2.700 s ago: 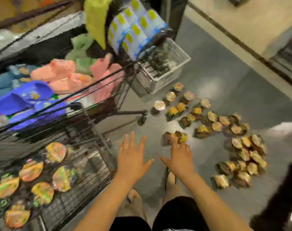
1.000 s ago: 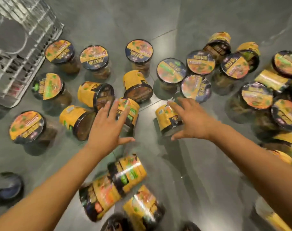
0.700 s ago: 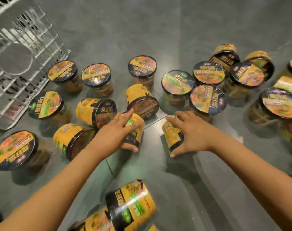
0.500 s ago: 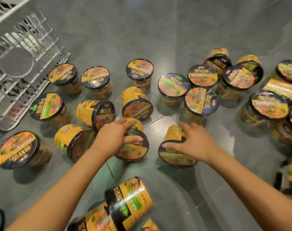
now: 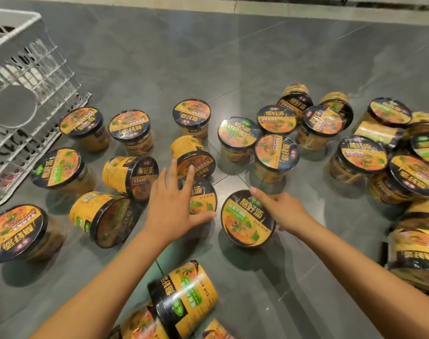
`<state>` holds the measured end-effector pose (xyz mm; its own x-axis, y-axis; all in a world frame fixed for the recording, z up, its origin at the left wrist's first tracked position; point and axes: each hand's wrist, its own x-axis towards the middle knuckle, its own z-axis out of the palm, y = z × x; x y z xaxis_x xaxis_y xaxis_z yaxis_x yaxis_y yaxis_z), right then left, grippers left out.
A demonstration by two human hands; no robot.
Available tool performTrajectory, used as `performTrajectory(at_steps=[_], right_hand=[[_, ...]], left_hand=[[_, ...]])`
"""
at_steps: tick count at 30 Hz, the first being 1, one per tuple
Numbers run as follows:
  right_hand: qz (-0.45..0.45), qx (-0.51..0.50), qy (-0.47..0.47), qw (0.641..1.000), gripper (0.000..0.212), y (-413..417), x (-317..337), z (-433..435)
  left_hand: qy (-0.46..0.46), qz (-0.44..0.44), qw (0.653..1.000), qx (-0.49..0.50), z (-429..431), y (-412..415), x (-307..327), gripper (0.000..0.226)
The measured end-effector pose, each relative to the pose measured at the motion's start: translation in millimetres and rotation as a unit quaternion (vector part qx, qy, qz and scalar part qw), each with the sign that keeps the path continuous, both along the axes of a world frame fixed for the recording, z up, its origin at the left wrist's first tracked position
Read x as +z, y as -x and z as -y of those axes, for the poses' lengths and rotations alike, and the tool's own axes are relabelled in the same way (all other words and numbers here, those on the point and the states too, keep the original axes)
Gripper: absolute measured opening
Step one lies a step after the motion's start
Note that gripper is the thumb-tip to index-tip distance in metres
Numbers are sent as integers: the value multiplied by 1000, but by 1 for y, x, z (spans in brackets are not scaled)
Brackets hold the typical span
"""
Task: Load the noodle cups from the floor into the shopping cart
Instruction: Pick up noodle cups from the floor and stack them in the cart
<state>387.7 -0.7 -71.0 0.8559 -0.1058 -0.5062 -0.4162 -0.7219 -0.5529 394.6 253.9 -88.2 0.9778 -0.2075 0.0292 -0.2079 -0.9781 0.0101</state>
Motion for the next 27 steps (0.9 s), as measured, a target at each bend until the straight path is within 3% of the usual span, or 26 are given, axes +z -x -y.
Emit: performTrajectory(at_steps=[5, 10, 13, 18, 23, 27], right_hand=[[137, 13, 147, 980, 52, 7, -4, 4], [24, 123, 199, 972, 124, 19, -2, -3], [16, 177, 237, 955, 139, 24, -2, -1], [53, 211, 230, 949, 130, 22, -7, -4], [104, 172, 166, 965, 127, 16, -9, -6], [127, 190, 211, 950, 129, 6, 4, -12]], left_hand=[[-33, -54, 997, 39, -1, 1, 8, 139], [-32, -71, 995, 69, -2, 4, 8, 145], [-45, -81, 993, 70, -4, 5, 8, 146], [-7, -59, 996, 62, -8, 8, 4, 134], [26, -77, 994, 66, -7, 10, 2, 135], [29, -97, 992, 73, -11, 6, 15, 136]])
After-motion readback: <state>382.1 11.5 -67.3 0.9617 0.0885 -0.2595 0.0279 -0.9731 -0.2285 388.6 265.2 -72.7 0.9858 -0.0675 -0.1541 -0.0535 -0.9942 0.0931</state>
